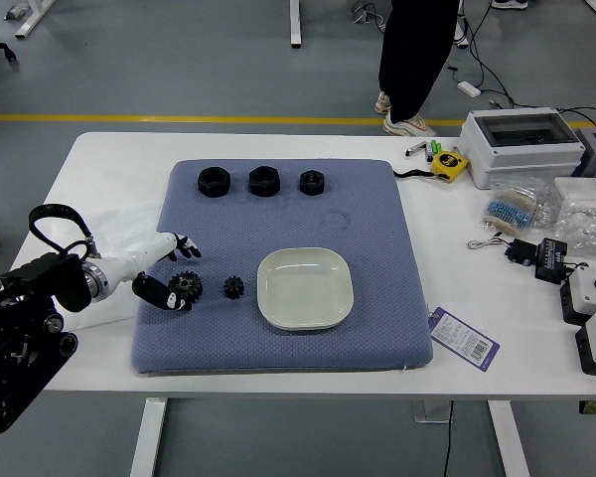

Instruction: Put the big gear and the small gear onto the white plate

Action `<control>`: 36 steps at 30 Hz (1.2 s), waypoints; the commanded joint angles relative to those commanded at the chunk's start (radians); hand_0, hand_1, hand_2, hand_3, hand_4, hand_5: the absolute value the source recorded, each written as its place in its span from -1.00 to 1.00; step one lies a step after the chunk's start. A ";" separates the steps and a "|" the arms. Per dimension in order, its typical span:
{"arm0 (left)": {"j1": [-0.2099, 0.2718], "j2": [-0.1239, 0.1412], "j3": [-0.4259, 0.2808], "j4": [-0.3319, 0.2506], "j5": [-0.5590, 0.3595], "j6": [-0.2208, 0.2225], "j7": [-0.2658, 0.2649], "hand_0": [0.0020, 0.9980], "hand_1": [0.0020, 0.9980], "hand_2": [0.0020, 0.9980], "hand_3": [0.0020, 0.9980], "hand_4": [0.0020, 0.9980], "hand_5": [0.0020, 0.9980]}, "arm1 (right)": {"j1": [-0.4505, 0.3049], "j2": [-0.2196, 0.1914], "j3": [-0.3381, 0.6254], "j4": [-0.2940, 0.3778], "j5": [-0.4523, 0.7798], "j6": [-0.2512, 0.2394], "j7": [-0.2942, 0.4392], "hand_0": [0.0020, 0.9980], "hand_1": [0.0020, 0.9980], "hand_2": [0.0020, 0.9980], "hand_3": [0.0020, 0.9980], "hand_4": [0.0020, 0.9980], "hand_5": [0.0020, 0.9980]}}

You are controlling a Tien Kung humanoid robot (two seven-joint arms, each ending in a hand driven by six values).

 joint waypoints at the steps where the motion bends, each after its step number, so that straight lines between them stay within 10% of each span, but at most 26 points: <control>1: -0.001 -0.001 0.001 0.002 0.000 0.000 0.000 0.34 0.37 0.51 0.53 1.00 -0.53 | 0.000 0.000 0.000 0.000 0.001 0.000 0.000 0.30 0.30 0.47 0.16 0.68 0.36; 13: -0.007 -0.009 0.021 0.038 -0.010 0.005 -0.003 0.18 0.19 0.28 0.34 1.00 -0.58 | 0.002 -0.001 -0.001 0.000 0.001 0.001 0.001 0.30 0.30 0.47 0.16 0.68 0.36; 14: -0.007 -0.010 0.022 0.041 -0.010 0.006 -0.003 -0.08 -0.05 0.05 0.14 0.68 -0.87 | 0.002 -0.001 -0.001 0.000 0.001 0.001 0.001 0.30 0.30 0.47 0.16 0.68 0.36; 19: -0.008 -0.014 0.028 0.056 -0.013 0.016 -0.004 -0.08 -0.05 0.05 0.14 0.68 -0.87 | 0.002 -0.001 -0.001 0.000 0.002 0.000 0.001 0.30 0.30 0.47 0.16 0.68 0.36; 20: -0.008 -0.014 0.030 0.057 -0.019 0.022 -0.005 -0.25 -0.20 -0.07 0.04 0.27 -0.98 | 0.001 -0.001 -0.002 0.000 0.003 0.000 0.001 0.30 0.30 0.47 0.16 0.68 0.36; 36: -0.014 -0.009 0.054 0.053 -0.054 0.048 -0.013 -0.45 -0.45 -0.27 -0.11 0.27 -1.00 | -0.007 0.000 0.003 0.000 -0.003 0.000 0.000 0.30 0.30 0.47 0.16 0.68 0.36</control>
